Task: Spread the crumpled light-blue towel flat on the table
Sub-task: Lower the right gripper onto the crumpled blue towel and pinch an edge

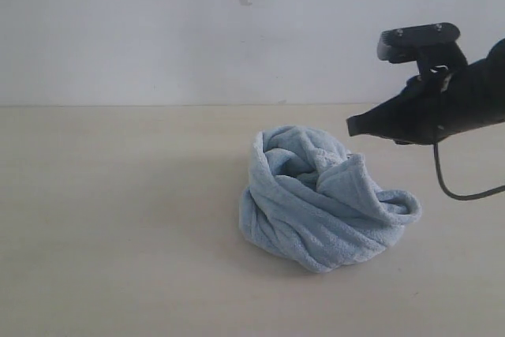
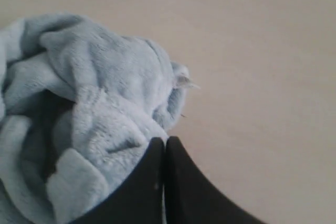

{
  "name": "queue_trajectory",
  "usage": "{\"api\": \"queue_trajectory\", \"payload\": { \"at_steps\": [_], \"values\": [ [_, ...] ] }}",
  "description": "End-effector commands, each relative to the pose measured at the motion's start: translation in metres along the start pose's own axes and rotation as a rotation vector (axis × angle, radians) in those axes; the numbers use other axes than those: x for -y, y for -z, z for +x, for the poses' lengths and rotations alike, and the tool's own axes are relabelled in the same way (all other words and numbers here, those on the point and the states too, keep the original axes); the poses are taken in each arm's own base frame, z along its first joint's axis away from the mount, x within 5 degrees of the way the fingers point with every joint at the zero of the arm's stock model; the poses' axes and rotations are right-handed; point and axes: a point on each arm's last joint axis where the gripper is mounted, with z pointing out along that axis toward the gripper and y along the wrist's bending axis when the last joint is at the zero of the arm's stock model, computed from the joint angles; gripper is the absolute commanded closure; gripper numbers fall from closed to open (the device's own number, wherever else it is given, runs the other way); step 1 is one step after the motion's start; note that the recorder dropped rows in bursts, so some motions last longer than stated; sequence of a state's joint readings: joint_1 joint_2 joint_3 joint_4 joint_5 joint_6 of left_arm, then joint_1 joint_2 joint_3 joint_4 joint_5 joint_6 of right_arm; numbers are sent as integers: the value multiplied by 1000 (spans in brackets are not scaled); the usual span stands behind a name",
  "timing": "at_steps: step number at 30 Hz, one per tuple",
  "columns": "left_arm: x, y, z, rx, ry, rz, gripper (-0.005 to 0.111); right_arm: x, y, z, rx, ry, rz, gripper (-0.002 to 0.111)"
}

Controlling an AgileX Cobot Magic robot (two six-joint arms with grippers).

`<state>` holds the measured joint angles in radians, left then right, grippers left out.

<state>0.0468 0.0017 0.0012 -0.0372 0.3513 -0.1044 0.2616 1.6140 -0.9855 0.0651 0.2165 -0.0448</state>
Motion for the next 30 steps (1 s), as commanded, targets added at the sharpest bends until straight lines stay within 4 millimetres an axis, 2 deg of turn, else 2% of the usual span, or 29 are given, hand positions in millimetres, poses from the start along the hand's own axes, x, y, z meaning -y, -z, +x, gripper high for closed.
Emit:
{"api": "queue_trajectory", "payload": {
  "at_steps": [1, 4, 12, 14, 16, 17, 18, 19, 20, 22, 24, 26, 29, 30],
  "values": [
    [0, 0, 0, 2, -3, 5, 103, -22, 1, -5, 16, 50, -50, 108],
    [0, 0, 0, 2, -3, 5, 103, -38, 2, -4, 24, 81, -83, 108],
    [0, 0, 0, 2, -3, 5, 103, -36, 3, 7, -103, 136, -70, 108],
    [0, 0, 0, 2, -3, 5, 103, -35, 3, 10, -135, 149, -66, 104],
    [0, 0, 0, 2, -3, 5, 103, -35, 3, 11, -140, 149, -66, 90],
    [0, 0, 0, 2, -3, 5, 103, -35, 3, 11, -140, 149, -66, 74],
    [0, 0, 0, 2, -3, 5, 103, -35, 3, 11, -140, 149, -66, 68],
    [0, 0, 0, 2, -3, 5, 103, -35, 3, 11, -138, 149, -66, 53],
    [0, 0, 0, 2, -3, 5, 103, -35, 1, 11, -122, 153, -67, 49],
    [0, 0, 0, 2, -3, 5, 103, -33, -17, 31, -177, 319, -56, 54],
    [0, 0, 0, 2, -3, 5, 103, -33, -30, 45, -209, 275, -62, 65],
    [0, 0, 0, 2, -3, 5, 103, -37, -30, 41, -209, 271, -72, 83],
    [0, 0, 0, 2, -3, 5, 103, -41, -16, 26, -189, 278, -76, 109],
    [0, 0, 0, 2, -3, 5, 103, -42, -9, 20, -171, 277, -78, 108]
  ]
}}
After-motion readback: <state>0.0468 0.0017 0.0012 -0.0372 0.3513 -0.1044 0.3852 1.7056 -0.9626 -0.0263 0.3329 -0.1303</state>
